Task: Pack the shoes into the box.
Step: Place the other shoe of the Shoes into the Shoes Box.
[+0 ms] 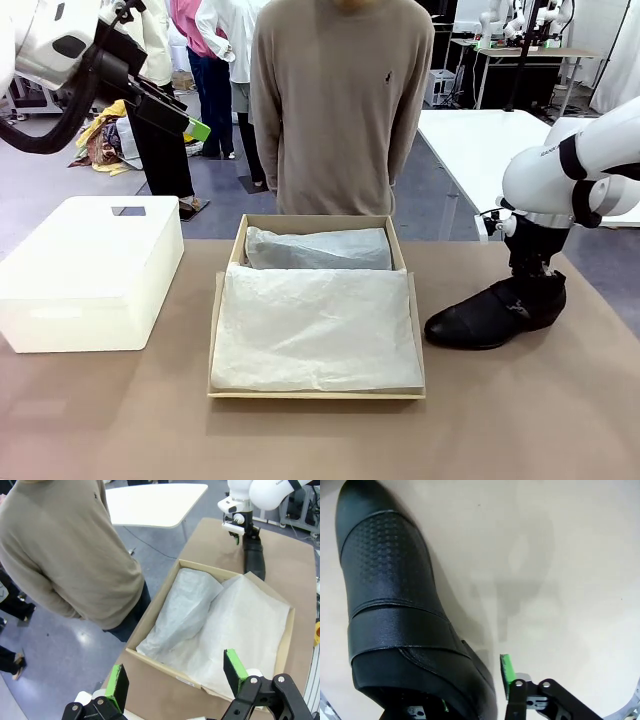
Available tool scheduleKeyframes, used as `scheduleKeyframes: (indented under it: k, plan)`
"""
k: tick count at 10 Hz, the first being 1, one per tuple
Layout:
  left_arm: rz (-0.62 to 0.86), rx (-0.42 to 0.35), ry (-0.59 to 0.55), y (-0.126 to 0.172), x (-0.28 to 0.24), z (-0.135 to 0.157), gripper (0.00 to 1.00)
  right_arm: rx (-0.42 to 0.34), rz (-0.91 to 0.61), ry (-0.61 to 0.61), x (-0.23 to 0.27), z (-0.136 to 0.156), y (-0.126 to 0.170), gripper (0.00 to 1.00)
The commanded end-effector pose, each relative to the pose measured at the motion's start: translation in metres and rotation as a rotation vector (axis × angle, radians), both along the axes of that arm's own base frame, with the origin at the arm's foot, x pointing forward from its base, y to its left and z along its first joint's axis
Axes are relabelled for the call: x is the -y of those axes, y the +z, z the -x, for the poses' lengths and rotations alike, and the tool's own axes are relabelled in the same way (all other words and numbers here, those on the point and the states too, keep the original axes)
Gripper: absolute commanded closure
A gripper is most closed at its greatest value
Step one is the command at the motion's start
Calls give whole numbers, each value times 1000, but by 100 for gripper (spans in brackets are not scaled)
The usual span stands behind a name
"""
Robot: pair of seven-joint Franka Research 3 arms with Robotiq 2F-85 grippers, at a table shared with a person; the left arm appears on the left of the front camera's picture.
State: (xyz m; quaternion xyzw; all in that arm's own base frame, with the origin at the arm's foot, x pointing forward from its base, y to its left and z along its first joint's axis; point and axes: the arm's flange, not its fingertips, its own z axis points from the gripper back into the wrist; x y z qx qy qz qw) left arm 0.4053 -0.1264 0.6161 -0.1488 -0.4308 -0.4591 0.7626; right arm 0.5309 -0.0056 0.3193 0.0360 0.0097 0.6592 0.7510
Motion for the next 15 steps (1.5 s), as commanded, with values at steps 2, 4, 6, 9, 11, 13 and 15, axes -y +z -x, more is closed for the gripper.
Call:
scheduleKeyframes:
  k: [2, 4, 6, 9, 11, 13, 15]
  plan:
    - [13, 9, -24, -2, -2, -3, 0, -7, -47, 3, 4, -6, 2, 100]
    - [13, 9, -24, -2, -2, -3, 0, -20, -48, -34, 7, -6, 9, 100]
    - [13, 9, -24, -2, -2, -3, 0, -36, -41, -82, 11, -6, 25, 100]
    - [13, 9, -24, -2, -2, -3, 0, -47, -11, -154, 15, -6, 67, 100]
    - [13, 9, -24, -2, -2, -3, 0, -127, 19, -214, 15, -10, 102, 100]
    - [13, 9, -24, -2, -2, -3, 0, -141, 8, -285, 13, -7, 132, 100]
    - [13, 9, -24, -2, -2, -3, 0, -223, -80, -399, 14, -2, 158, 100]
